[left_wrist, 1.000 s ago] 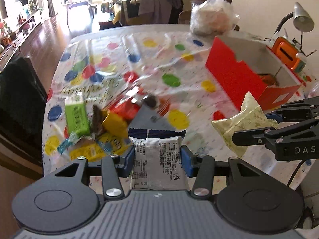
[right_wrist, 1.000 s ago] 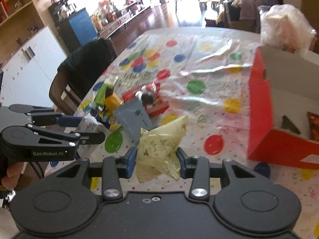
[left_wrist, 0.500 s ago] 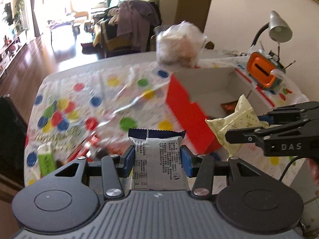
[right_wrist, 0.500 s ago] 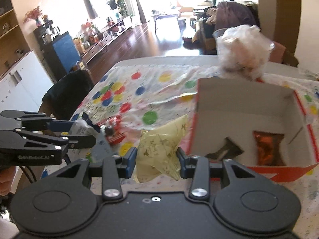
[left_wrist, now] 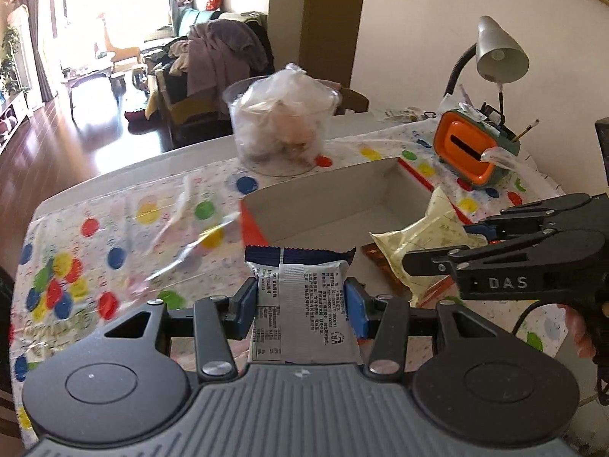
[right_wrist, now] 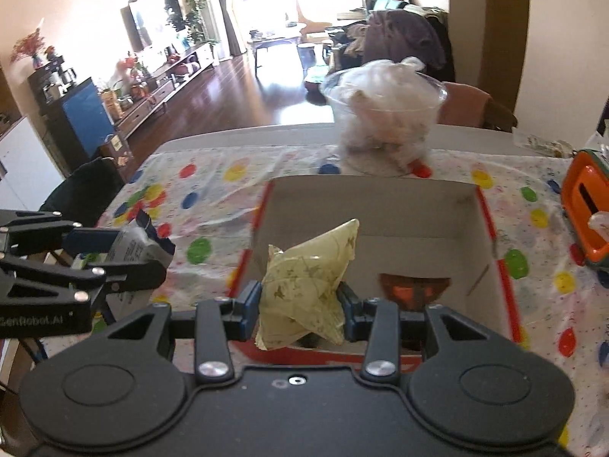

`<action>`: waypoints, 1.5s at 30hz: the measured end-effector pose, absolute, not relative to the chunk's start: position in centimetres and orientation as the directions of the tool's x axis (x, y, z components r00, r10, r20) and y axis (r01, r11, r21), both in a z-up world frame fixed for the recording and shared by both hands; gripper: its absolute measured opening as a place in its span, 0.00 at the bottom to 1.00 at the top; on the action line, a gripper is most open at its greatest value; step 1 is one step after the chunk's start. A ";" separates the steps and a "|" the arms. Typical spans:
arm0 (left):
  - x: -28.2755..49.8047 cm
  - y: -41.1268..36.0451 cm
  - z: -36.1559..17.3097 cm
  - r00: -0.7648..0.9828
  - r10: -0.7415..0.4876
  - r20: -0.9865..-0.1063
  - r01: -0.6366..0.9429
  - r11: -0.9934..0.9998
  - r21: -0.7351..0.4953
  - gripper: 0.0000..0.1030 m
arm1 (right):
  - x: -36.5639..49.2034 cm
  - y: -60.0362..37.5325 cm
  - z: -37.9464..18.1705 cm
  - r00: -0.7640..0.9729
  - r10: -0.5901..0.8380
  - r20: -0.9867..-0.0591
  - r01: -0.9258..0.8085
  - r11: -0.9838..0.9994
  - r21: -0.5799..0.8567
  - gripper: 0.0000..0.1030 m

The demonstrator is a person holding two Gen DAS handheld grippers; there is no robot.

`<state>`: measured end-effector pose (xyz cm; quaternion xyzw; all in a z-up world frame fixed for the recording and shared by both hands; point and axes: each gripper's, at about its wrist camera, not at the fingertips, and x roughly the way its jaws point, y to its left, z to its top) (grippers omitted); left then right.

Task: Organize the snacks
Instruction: 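Carry both snacks over the red box and release them inside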

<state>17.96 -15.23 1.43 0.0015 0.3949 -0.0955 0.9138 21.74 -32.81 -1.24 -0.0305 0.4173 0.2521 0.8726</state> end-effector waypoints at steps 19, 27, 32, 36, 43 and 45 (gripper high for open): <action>27.7 -21.4 -4.1 0.551 -0.124 -0.825 0.092 0.992 -0.087 0.46 | 30.8 -37.9 -5.2 0.498 0.322 -0.805 -0.440 0.894 0.086 0.39; 30.9 -22.7 -6.5 0.504 -0.072 -0.861 0.057 0.997 -0.050 0.46 | 34.2 -37.6 -7.9 0.450 0.288 -0.845 -0.434 0.898 0.075 0.39; 32.9 -23.3 -8.0 0.451 -0.061 -0.890 0.048 0.998 -0.044 0.46 | 35.8 -37.3 -9.4 0.411 0.289 -0.865 -0.428 0.899 0.097 0.39; 34.1 -23.6 -9.4 0.404 -0.045 -0.913 0.038 0.999 -0.033 0.46 | 36.7 -37.3 -10.2 0.381 0.298 -0.875 -0.426 0.897 0.120 0.40; 35.9 -23.8 -10.9 0.309 -0.041 -0.950 0.040 0.999 -0.030 0.46 | 37.8 -37.2 -11.0 0.334 0.301 -0.893 -0.417 0.897 0.146 0.41; 36.3 -23.8 -11.4 0.284 -0.038 -0.958 0.044 0.999 -0.027 0.46 | 37.9 -37.2 -11.0 0.329 0.305 -0.894 -0.418 0.896 0.151 0.42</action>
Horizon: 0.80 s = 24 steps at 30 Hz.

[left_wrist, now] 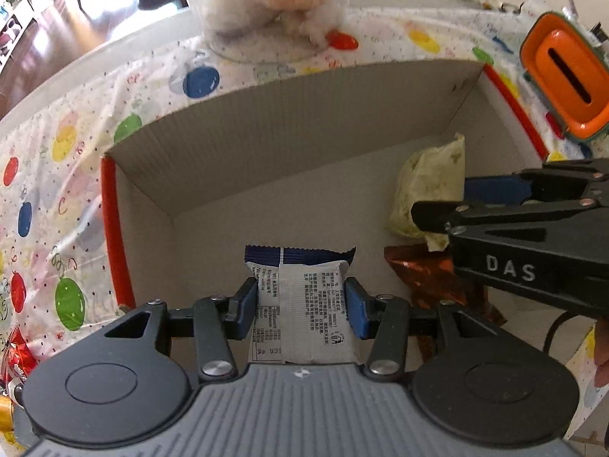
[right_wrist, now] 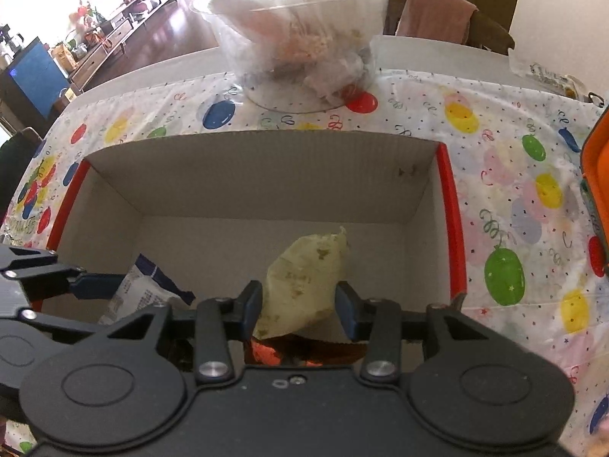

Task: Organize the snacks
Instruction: 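Carry both snacks over the red box and release them inside, then withdraw both open tools from the box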

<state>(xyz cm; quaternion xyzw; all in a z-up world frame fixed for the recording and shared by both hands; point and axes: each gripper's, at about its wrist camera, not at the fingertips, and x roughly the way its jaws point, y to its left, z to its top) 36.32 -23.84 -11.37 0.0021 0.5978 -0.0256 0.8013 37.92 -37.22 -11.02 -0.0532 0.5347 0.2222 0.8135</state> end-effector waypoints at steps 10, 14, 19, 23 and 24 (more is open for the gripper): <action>36.5 -23.8 -11.4 0.275 -0.052 -0.960 0.045 0.998 -0.041 0.46 | 37.8 -37.4 -10.7 0.322 0.310 -0.894 -0.402 0.900 0.167 0.47; 35.9 -23.5 -10.7 0.304 -0.070 -0.950 0.040 0.997 -0.061 0.47 | 37.3 -37.6 -9.9 0.331 0.322 -0.887 -0.401 0.899 0.176 0.49; 34.8 -23.3 -9.6 0.349 -0.090 -0.933 0.042 0.996 -0.081 0.47 | 36.1 -37.9 -8.6 0.353 0.343 -0.871 -0.409 0.893 0.186 0.57; 33.8 -22.9 -8.7 0.389 -0.108 -0.915 0.042 0.994 -0.100 0.52 | 35.0 -38.1 -7.6 0.376 0.353 -0.857 -0.418 0.890 0.183 0.59; 33.5 -22.8 -8.4 0.399 -0.113 -0.910 0.045 0.994 -0.103 0.52 | 34.8 -38.2 -7.4 0.379 0.358 -0.854 -0.418 0.889 0.187 0.60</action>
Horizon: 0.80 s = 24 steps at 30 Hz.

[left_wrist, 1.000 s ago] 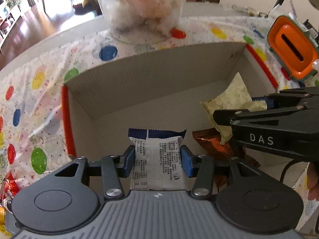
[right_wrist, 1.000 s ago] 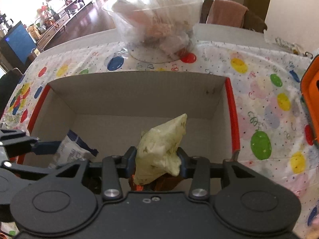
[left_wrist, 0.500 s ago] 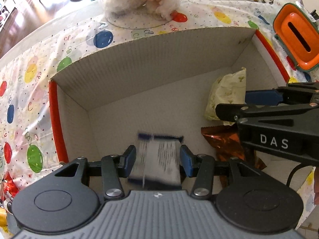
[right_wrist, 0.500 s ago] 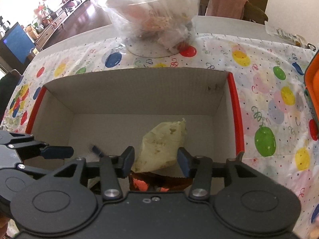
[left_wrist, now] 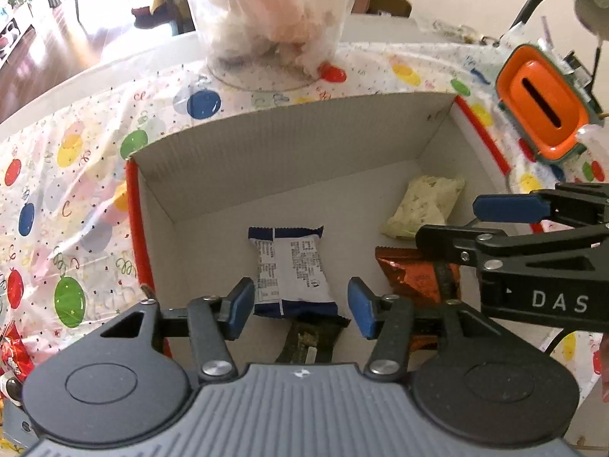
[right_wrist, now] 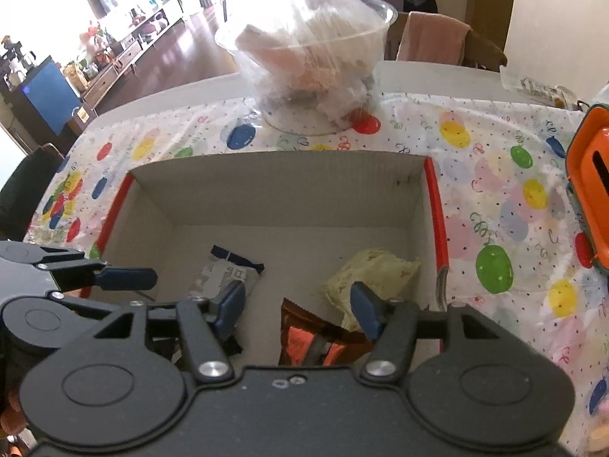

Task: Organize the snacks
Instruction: 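Withdraw both open tools from the box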

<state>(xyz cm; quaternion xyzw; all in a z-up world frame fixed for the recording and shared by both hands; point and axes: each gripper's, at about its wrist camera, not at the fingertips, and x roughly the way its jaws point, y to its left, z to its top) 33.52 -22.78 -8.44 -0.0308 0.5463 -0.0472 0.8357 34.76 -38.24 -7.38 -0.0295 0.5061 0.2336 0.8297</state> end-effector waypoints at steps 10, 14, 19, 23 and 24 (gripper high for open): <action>30.3 -21.3 -5.5 0.501 -0.118 -0.858 0.043 0.993 -0.112 0.57 | 32.2 -38.6 -4.7 0.428 0.396 -0.812 -0.428 0.880 0.203 0.67; 28.8 -20.3 -4.3 0.543 -0.129 -0.830 0.045 0.991 -0.124 0.60 | 30.8 -38.4 -3.3 0.446 0.429 -0.785 -0.445 0.868 0.221 0.74; 26.6 -19.2 -3.0 0.588 -0.138 -0.797 0.057 0.990 -0.129 0.66 | 28.8 -37.8 -1.7 0.463 0.469 -0.752 -0.472 0.849 0.239 0.76; 24.8 -18.1 -2.3 0.613 -0.145 -0.776 0.056 0.988 -0.141 0.69 | 26.9 -37.4 -0.8 0.483 0.492 -0.724 -0.491 0.837 0.241 0.81; 24.5 -17.9 -2.1 0.618 -0.145 -0.772 0.056 0.988 -0.141 0.70 | 26.4 -37.2 -0.7 0.486 0.498 -0.718 -0.492 0.835 0.246 0.81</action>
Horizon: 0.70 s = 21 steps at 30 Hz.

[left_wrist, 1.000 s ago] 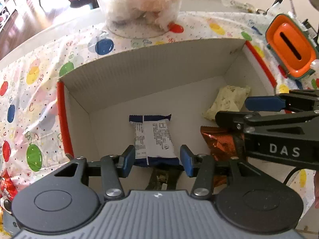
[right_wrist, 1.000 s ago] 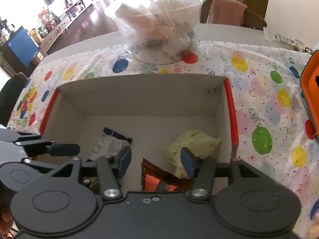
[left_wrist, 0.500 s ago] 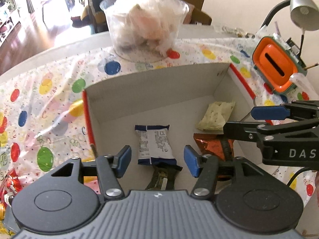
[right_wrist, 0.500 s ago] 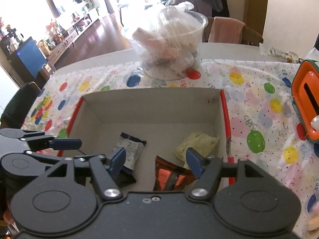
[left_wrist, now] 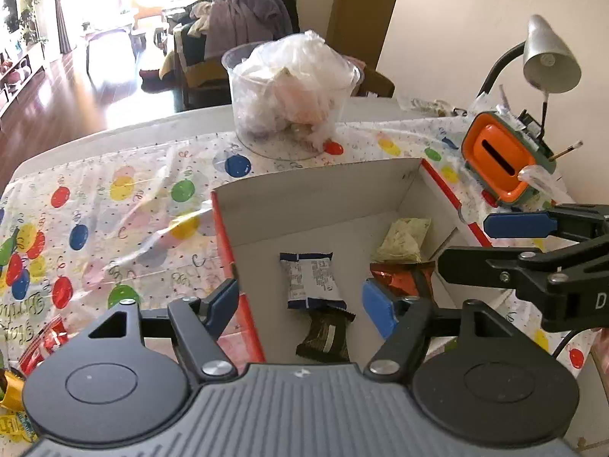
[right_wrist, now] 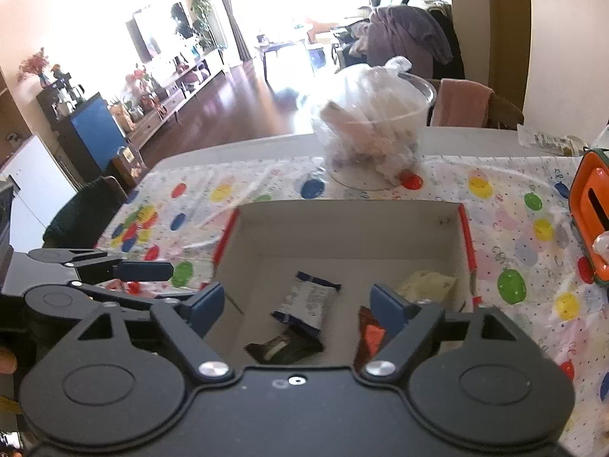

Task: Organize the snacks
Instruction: 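Withdraw both open tools from the box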

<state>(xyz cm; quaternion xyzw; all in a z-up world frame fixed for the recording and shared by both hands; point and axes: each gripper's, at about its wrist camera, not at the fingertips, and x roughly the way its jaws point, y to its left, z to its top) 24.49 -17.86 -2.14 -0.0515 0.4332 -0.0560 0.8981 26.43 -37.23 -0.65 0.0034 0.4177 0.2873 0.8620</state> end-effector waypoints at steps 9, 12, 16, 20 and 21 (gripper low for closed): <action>19.9 -14.6 -1.1 0.668 -0.148 -0.730 0.045 0.986 -0.159 0.74 | 22.0 -34.8 0.4 0.530 0.513 -0.675 -0.528 0.823 0.211 0.84; 18.3 -13.5 -0.7 0.687 -0.141 -0.713 0.044 0.987 -0.154 0.79 | 20.7 -33.6 0.3 0.529 0.525 -0.667 -0.541 0.814 0.211 0.84; 16.3 -12.0 -0.4 0.708 -0.126 -0.694 0.042 0.990 -0.137 0.81 | 19.4 -32.0 0.0 0.519 0.542 -0.661 -0.552 0.803 0.224 0.84; 14.3 -9.5 -0.5 0.722 -0.098 -0.685 -0.004 0.989 -0.146 0.82 | 18.0 -30.3 -0.5 0.505 0.554 -0.662 -0.561 0.794 0.237 0.85; 13.8 -8.9 -0.6 0.723 -0.096 -0.684 -0.010 0.989 -0.149 0.82 | 17.7 -29.8 -0.7 0.500 0.555 -0.664 -0.565 0.791 0.236 0.88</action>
